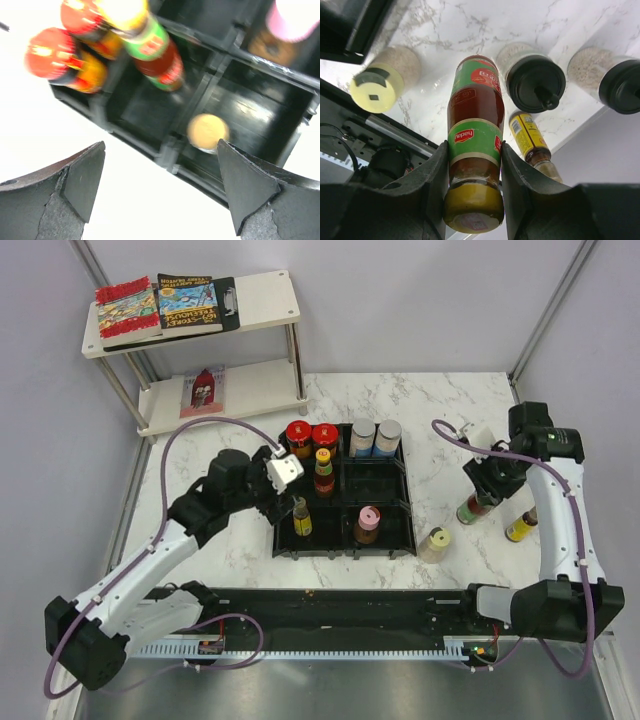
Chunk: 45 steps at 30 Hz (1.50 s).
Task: Organize the condiment bottles
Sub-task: Place the bottle in the storage box.
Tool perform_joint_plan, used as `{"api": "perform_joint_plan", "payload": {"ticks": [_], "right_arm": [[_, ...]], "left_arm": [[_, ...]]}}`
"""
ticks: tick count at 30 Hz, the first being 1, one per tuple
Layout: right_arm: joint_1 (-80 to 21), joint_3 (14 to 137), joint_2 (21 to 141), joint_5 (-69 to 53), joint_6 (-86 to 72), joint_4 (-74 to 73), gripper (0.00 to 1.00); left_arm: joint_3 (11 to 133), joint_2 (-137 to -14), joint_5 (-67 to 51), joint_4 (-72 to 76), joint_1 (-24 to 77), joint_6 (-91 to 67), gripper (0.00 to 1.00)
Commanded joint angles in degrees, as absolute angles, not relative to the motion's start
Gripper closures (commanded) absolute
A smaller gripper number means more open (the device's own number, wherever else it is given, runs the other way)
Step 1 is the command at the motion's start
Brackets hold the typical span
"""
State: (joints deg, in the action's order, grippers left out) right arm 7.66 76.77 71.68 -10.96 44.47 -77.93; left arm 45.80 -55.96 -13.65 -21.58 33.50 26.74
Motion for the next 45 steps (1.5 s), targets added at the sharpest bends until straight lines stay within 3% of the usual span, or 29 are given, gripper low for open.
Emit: {"api": "perform_joint_plan", "payload": {"ticks": [1,16,22,31,37,45], "right_arm": [[3.44,84.45,71.19,-13.36,38.59,-83.85,1.0],[-13.35,112.13,85.51,-18.11,27.25,-83.67,1.0],[-18.71,123.12,93.07,-16.18,27.6,-83.67,1.0],[-34.87,141.56,103.08,-12.04,32.16,-83.24,1.0],[-44.28,142.12,104.67,-7.48,33.83,-76.38,1.0],[-49.39,142.29,107.58,-4.92,35.16,-71.81,1.0]], "left_arm": [[49.57,-53.35,-17.31,-23.2,30.41,29.53,0.01],[44.48,-51.86,-15.82,-20.3,28.13,26.37,0.01],[44.3,-51.51,-15.73,-21.18,23.74,26.37,0.01],[45.35,-47.99,-15.65,-23.9,17.06,26.19,0.01],[45.18,-46.5,-14.33,-25.57,14.5,25.93,0.01],[43.6,-44.83,-13.97,-25.93,13.89,24.35,0.01]]}}
